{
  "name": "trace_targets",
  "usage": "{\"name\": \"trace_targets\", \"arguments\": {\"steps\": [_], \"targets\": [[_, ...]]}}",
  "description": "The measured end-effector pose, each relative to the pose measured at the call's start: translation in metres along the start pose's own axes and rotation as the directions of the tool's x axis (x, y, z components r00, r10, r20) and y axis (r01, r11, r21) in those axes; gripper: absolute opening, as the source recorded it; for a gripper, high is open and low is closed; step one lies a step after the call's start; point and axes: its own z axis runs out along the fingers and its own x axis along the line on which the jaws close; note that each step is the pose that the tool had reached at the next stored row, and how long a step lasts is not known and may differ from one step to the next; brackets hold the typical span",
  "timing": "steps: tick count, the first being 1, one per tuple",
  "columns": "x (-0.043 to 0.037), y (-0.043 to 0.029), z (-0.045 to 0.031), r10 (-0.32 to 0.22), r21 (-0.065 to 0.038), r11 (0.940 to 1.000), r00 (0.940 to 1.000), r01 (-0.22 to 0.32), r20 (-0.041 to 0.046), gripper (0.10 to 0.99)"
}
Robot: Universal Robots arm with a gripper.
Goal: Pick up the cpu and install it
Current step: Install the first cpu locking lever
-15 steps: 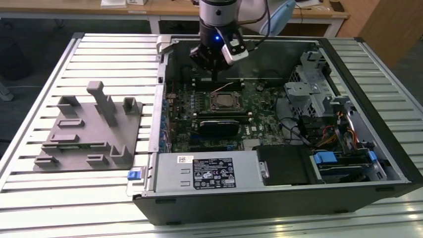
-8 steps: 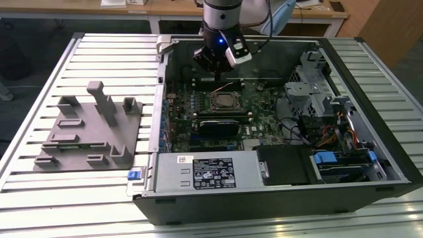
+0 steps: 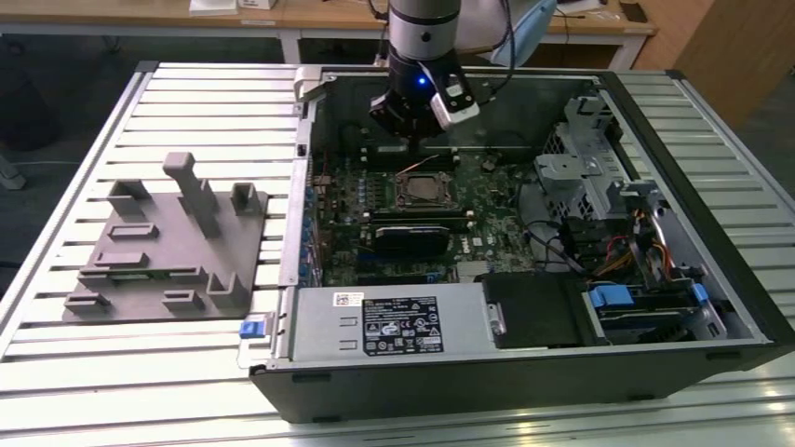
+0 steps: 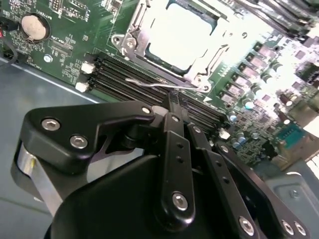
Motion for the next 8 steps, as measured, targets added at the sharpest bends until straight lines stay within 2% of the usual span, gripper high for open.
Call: {"name": "trace_targets", "arguments": {"steps": [8], "targets": [[-0.0074,0.0046,0.0097,0.000,0.000,1.0000,1.0000,0.000,0.0001,0.106]]}}
